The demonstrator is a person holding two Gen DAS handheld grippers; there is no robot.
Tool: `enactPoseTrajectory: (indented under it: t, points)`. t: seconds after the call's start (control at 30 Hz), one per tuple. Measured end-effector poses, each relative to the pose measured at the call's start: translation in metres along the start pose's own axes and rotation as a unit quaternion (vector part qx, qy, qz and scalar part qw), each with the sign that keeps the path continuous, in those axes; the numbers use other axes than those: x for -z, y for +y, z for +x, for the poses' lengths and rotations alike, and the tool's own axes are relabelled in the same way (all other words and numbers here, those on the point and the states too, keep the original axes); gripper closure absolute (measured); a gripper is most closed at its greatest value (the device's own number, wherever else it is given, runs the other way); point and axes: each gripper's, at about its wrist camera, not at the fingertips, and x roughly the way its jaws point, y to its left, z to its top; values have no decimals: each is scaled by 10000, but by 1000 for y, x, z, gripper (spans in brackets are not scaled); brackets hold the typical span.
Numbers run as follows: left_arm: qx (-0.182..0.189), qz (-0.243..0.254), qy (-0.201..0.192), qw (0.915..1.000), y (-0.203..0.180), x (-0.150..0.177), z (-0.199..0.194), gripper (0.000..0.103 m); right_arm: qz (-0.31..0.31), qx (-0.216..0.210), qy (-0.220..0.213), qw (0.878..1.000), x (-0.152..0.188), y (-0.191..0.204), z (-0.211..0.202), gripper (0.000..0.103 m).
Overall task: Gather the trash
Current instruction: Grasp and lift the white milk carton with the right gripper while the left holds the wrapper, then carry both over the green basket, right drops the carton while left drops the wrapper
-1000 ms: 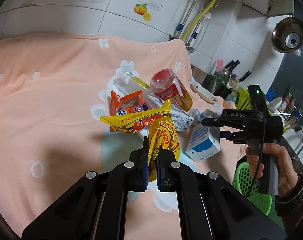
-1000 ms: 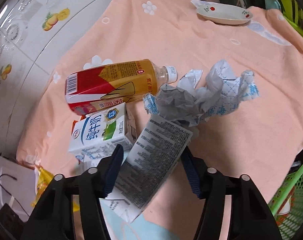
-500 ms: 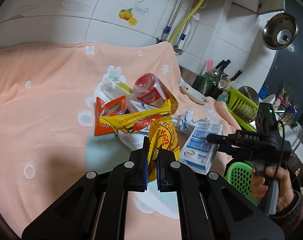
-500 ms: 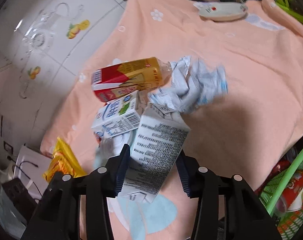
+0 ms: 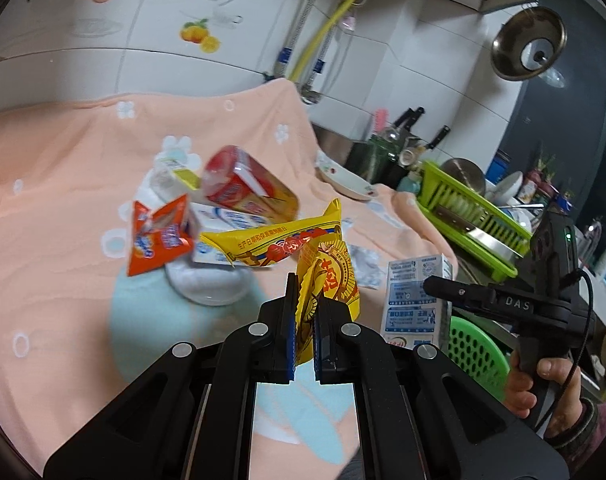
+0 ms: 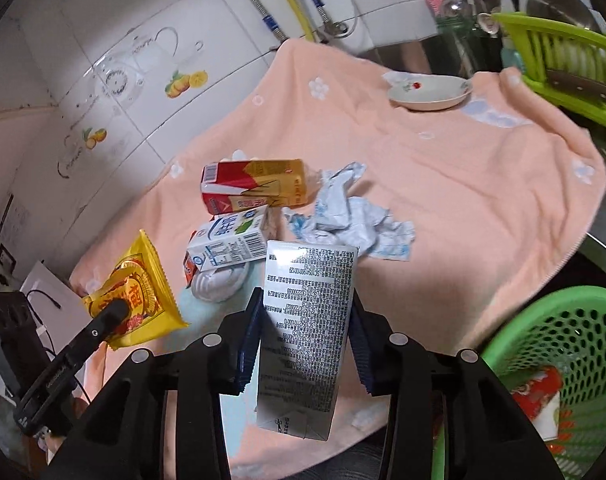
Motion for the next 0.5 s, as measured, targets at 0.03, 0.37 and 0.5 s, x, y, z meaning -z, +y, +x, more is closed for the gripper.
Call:
enactPoseTrajectory:
  t: [0.03, 0.37, 0.5]
  points:
    - [35, 21, 17, 10000, -4, 1, 1, 98, 13, 16, -48, 10000, 1, -4, -6, 64]
    - [530, 365, 298, 9975, -60, 11, 24, 98, -34, 948, -375, 9948, 27, -61, -70, 64]
    - [772, 571, 467, 9943, -90, 18, 37, 98, -5, 1440, -404, 9887, 44, -91, -89, 64]
